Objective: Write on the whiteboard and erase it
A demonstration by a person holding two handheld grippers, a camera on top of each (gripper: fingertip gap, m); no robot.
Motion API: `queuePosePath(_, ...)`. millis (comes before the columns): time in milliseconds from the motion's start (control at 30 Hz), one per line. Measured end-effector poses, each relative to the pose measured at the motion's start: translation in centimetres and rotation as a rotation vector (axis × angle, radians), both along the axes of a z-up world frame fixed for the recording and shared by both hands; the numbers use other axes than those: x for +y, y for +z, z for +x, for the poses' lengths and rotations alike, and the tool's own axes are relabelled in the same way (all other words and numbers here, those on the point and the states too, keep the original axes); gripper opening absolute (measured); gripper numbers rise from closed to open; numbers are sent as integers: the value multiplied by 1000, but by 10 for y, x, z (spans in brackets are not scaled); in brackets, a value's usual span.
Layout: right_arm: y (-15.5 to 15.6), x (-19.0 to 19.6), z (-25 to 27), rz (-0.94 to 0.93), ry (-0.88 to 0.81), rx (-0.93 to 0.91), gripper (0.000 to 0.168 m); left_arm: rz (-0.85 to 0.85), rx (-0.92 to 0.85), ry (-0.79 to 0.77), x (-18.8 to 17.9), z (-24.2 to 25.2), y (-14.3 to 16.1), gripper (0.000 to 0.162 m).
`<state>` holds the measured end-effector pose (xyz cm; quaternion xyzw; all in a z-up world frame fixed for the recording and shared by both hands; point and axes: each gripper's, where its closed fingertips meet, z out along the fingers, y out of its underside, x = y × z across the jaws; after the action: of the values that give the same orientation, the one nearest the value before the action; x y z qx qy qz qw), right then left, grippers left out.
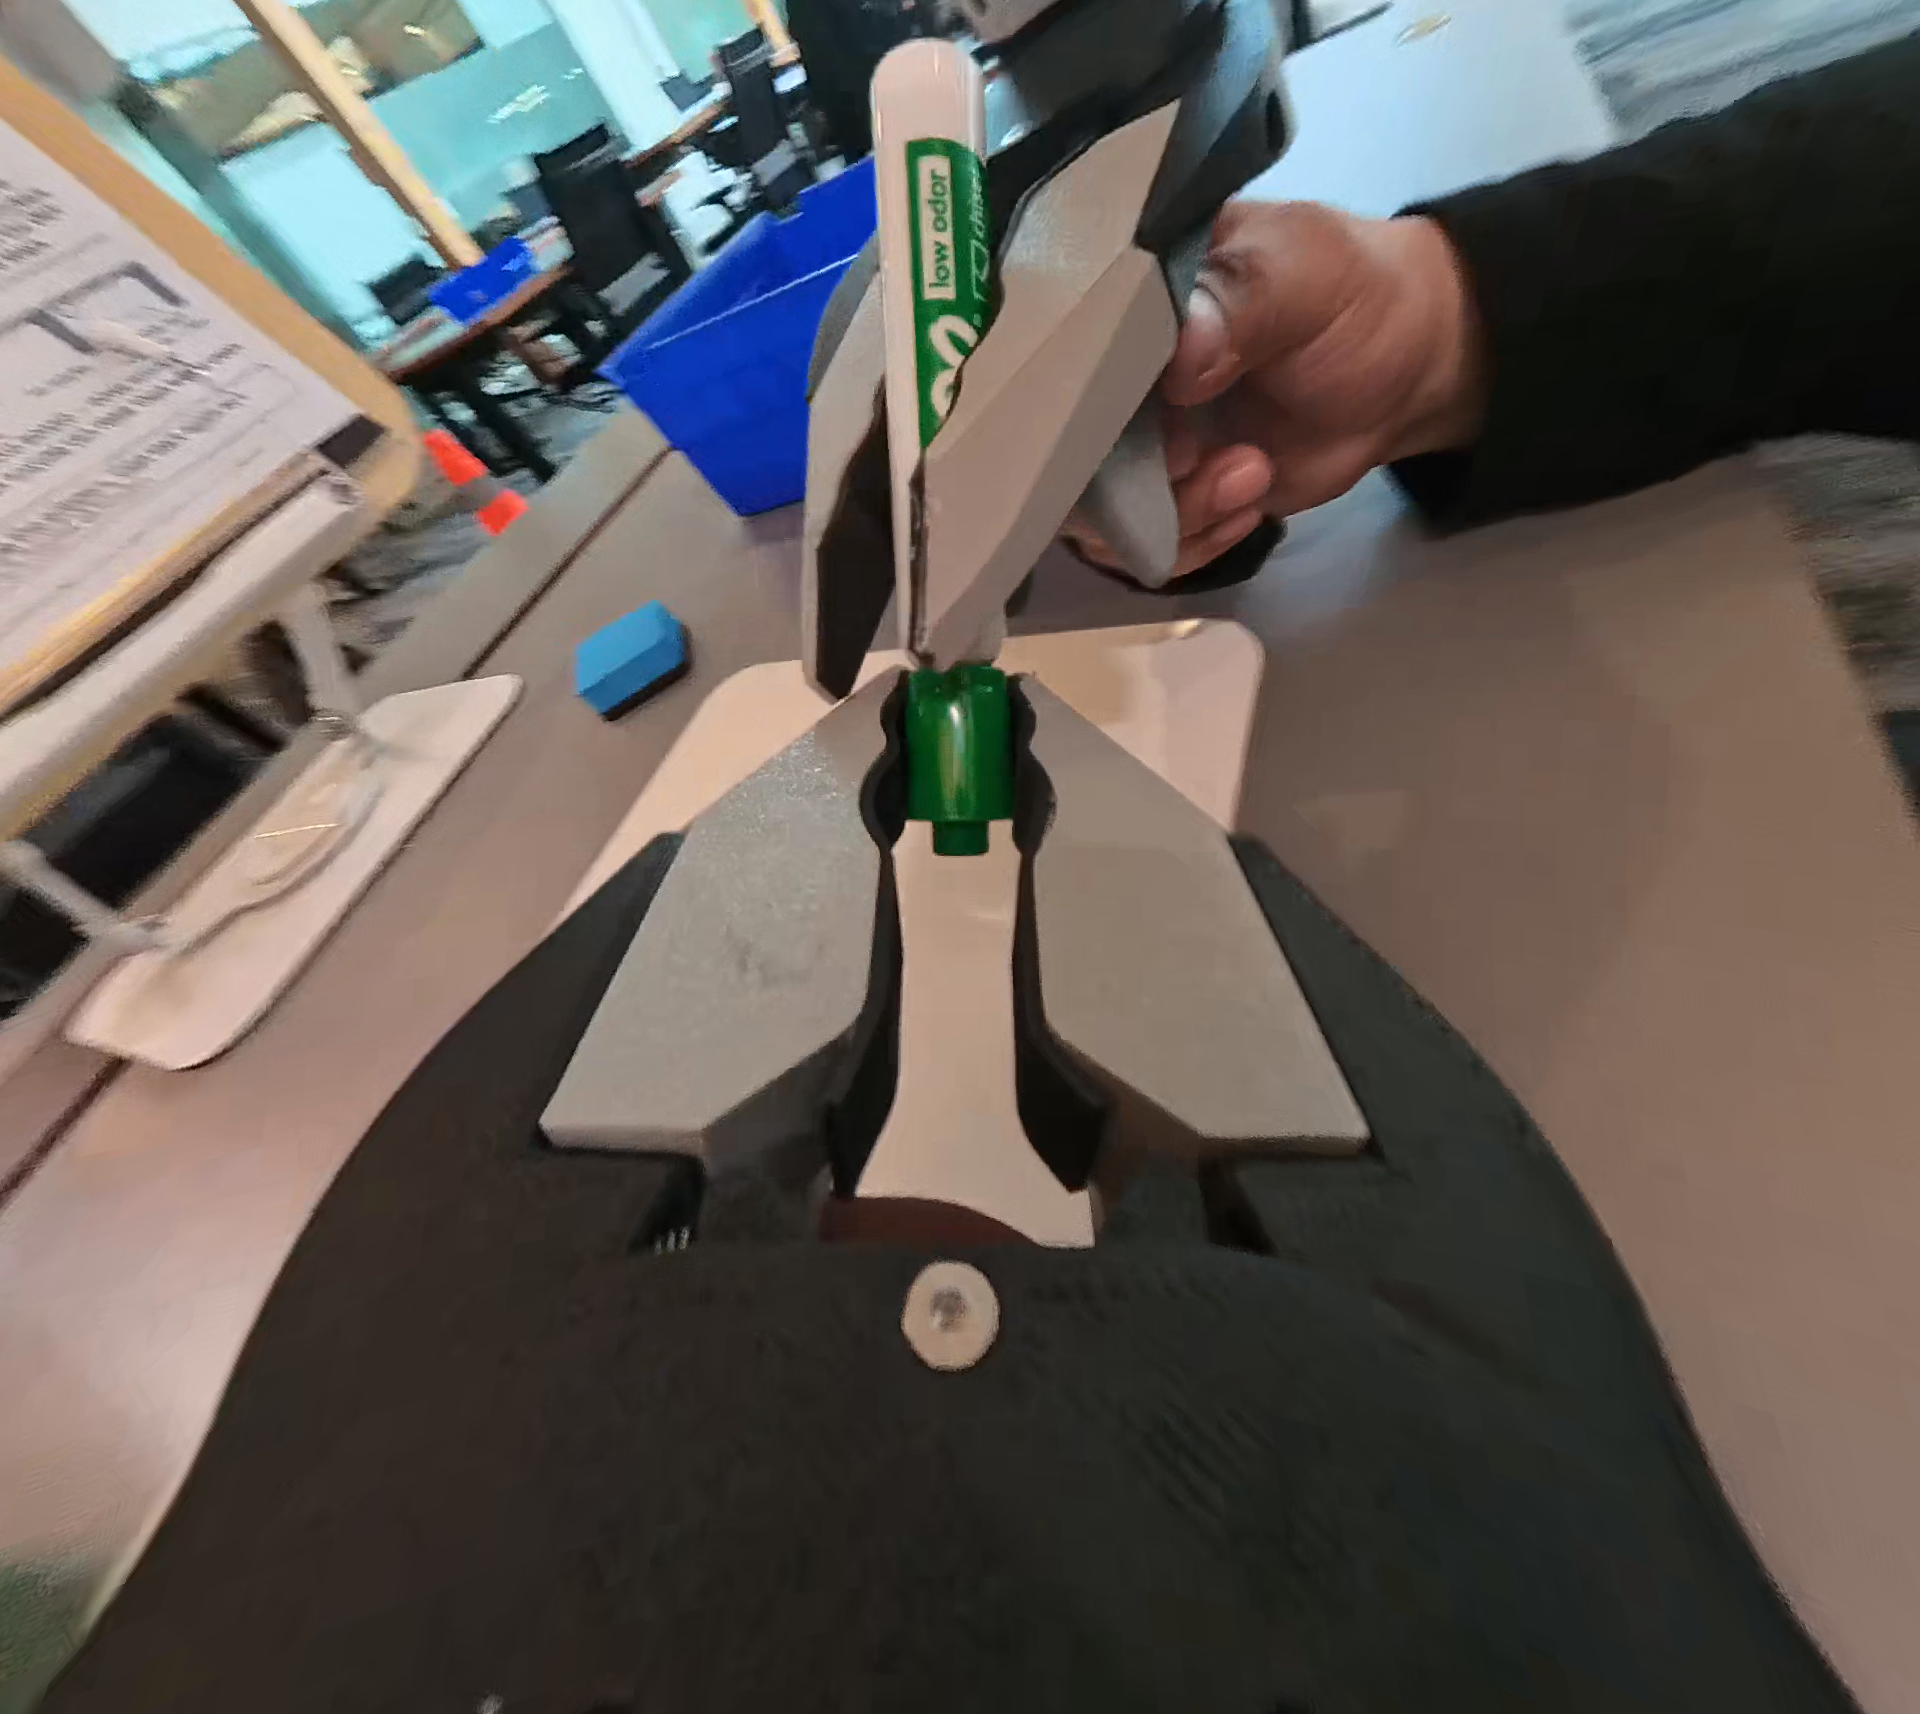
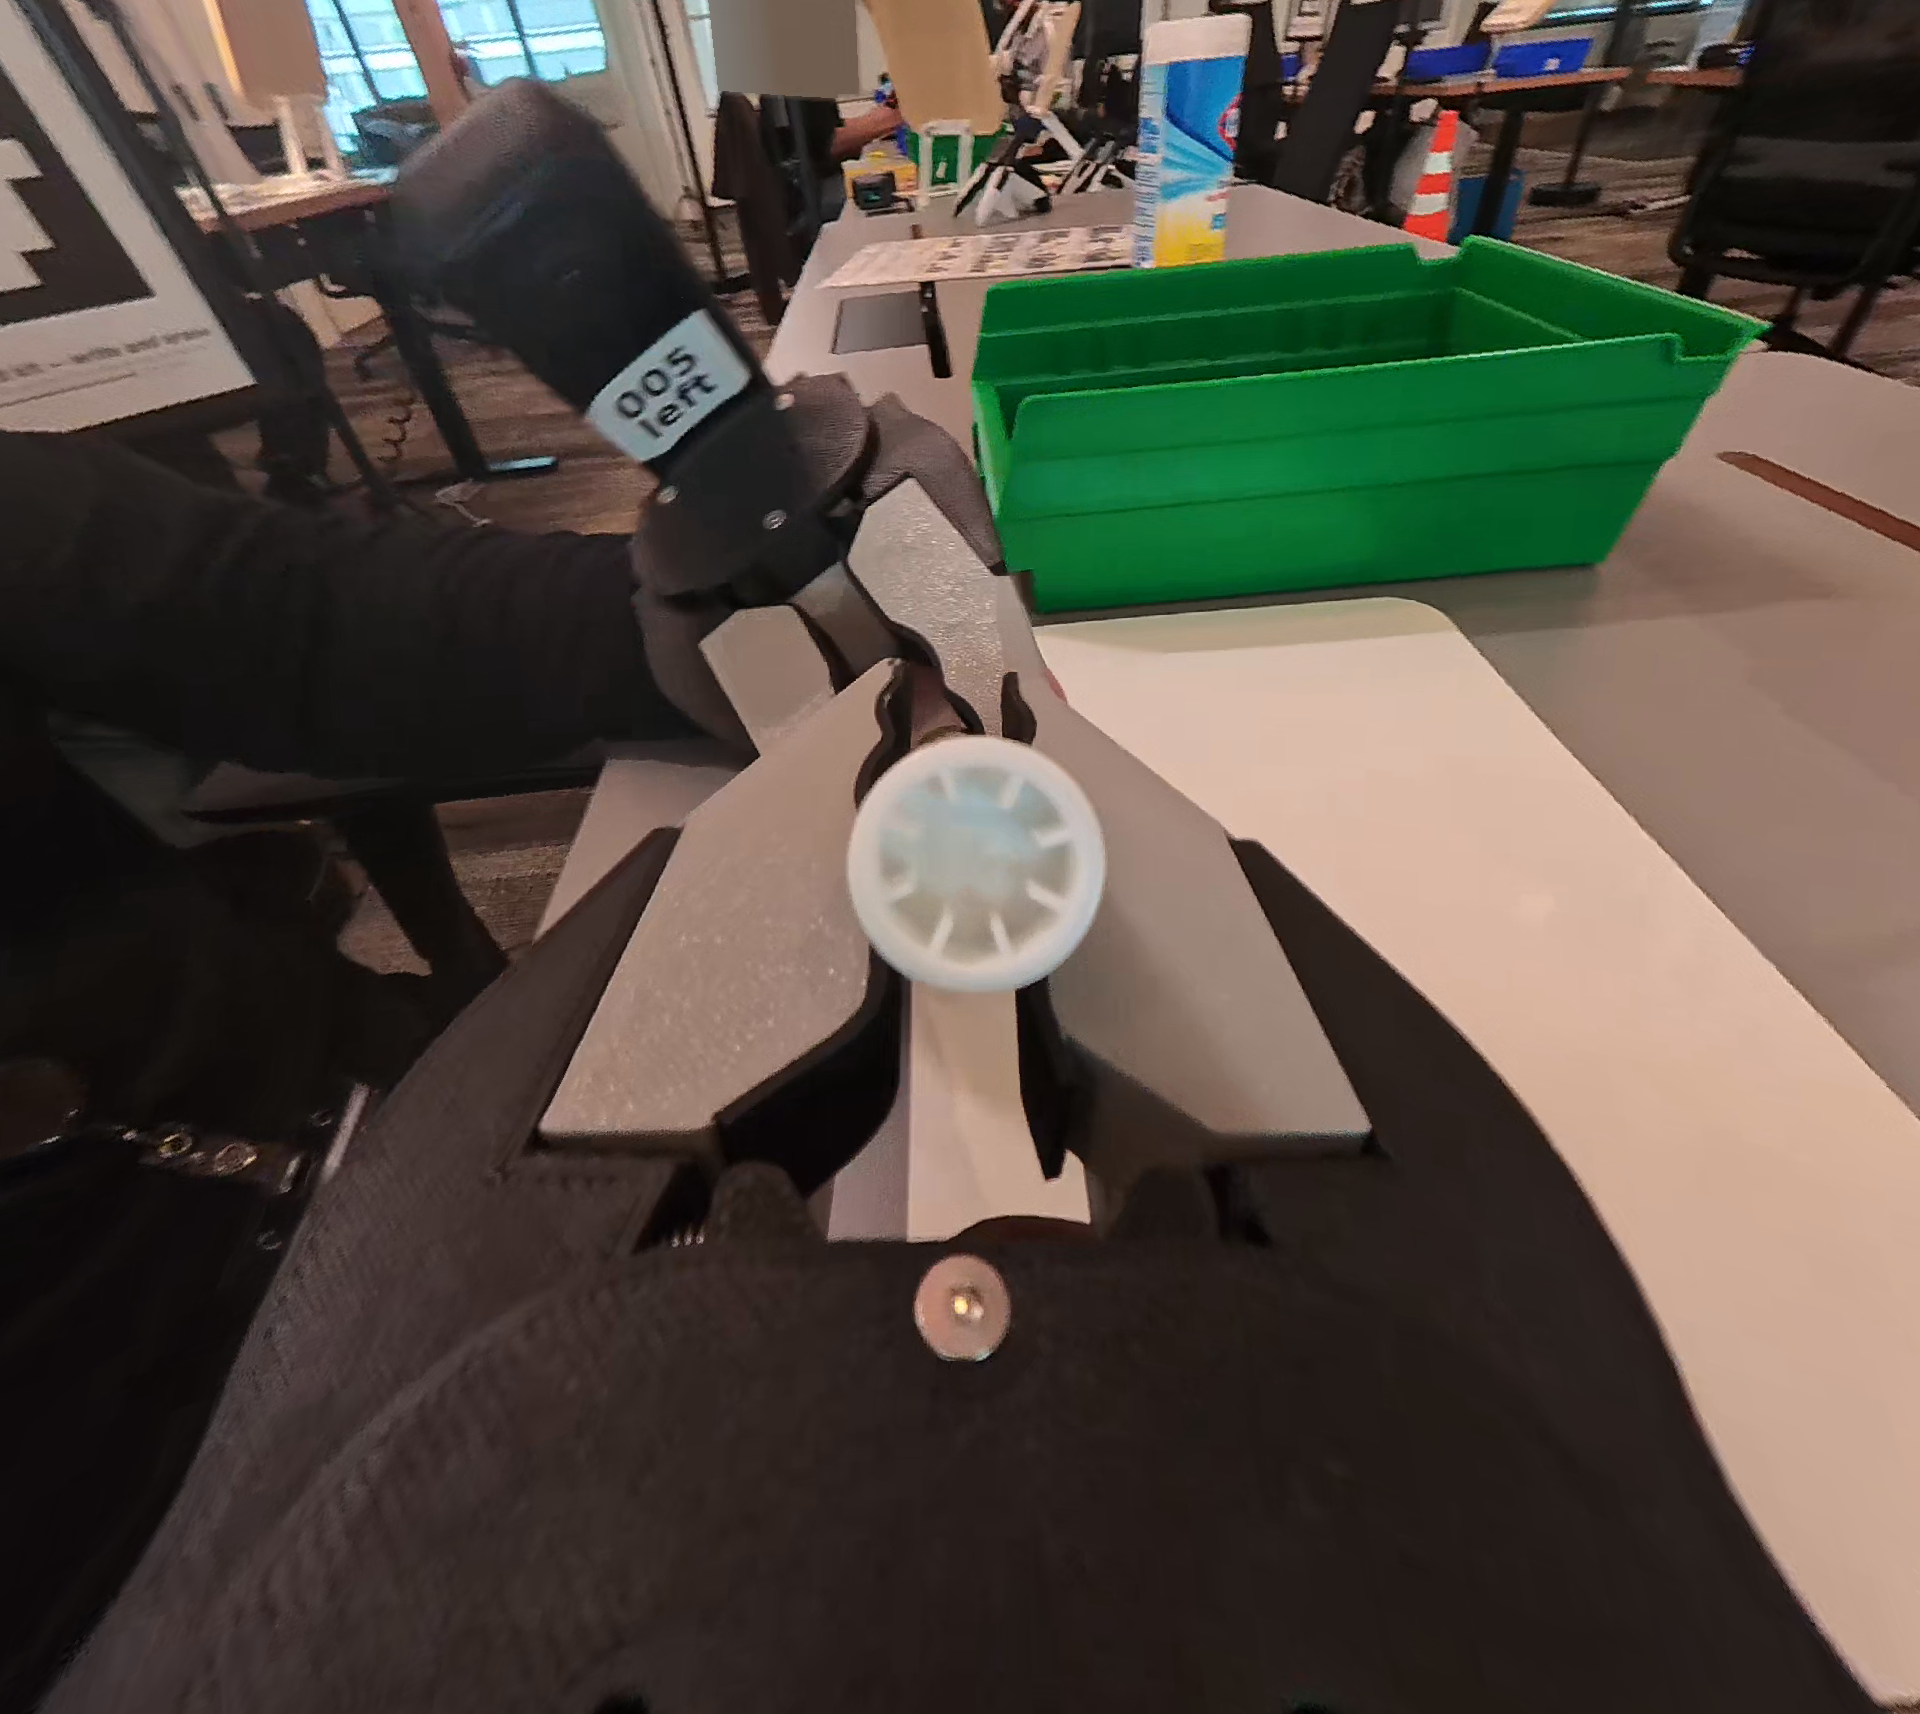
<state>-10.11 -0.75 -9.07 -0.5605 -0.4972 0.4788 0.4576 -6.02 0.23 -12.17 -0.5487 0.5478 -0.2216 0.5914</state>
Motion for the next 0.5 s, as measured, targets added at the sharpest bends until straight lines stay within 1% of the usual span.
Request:
queuePosePath(133, 8, -17, -1, -17, 100, 46, 15, -253, -101, -202, -26, 0, 10, 14)
queuePosePath(200, 8, -24, -2, -15, 134, 44, 15, -319, -114, -260, -34, -1, 10, 15)
queuePosePath(233, 7, -23, -3, -11, 124, 39, 15, -310, -111, -247, -32, -2, 9, 15)
queuePosePath(267, 5, -19, -3, -14, 103, 27, 15, -280, -95, -213, -26, -2, 6, 15)
queuePosePath(333, -1, -5, -3, -35, 28, 0, 15, -155, -35, -82, -7, -2, -2, 14)
queuePosePath(367, -5, 2, -3, -47, -8, -14, 15, -77, 12, -6, 2, -3, -7, 13)
queuePosePath(433, -11, 14, -2, -86, -66, -27, 14, 140, 117, 153, 21, -6, -11, 13)
queuePosePath(500, -11, 24, -1, -129, -111, -10, 15, 280, 175, 270, 34, -8, -8, 13)
